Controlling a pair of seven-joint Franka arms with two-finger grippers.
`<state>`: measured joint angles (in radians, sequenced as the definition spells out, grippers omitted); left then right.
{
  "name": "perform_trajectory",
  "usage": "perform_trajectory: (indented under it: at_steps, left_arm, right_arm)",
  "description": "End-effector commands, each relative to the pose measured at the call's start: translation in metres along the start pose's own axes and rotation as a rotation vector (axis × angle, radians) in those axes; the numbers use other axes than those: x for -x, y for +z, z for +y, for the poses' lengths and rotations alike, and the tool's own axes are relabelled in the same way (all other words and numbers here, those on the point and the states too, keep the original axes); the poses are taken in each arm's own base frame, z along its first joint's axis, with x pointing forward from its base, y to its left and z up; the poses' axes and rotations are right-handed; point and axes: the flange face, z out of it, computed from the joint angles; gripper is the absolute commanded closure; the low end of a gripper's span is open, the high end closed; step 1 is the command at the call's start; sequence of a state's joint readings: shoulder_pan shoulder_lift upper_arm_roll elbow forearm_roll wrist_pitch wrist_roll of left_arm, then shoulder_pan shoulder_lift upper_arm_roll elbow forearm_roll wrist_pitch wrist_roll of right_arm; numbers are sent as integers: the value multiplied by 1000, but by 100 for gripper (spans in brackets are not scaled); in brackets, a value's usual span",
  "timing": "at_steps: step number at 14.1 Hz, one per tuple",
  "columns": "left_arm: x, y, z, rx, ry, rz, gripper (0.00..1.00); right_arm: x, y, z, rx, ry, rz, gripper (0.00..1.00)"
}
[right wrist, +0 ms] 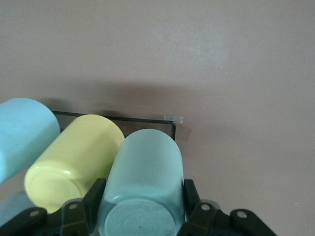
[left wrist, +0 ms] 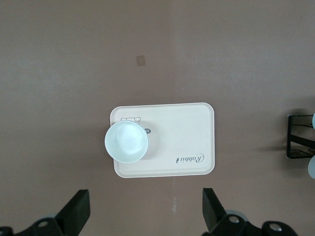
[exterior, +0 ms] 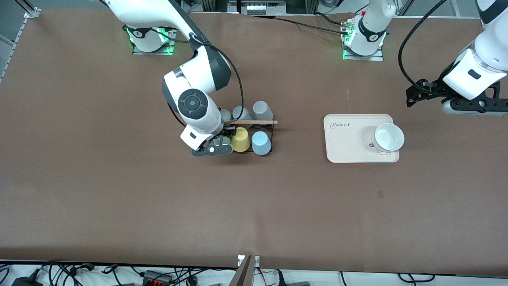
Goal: Hang scattered cups on rack with three cups
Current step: 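Hang the teal cup on the rack peg beside the yellow cup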
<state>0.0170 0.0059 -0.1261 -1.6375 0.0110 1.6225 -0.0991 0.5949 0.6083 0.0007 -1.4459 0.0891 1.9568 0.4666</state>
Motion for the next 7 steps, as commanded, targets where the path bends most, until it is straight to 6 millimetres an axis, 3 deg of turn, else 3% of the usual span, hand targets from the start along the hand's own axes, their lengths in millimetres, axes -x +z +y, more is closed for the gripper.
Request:
perform_trajectory:
  at_steps: [1,5,7]
  left_arm:
    - [1,-7,1,-2,-6,-5,0]
    - [1,-7,0,-2,-9,-5,0]
    - [1,-7,0,-2,-7,-5,0]
  right_arm:
    - [-6,3,-4,9,15,5,73]
    - [-7,16,-4,17,17,-11,70]
    - [-9,15,-3,11,25,-11,0]
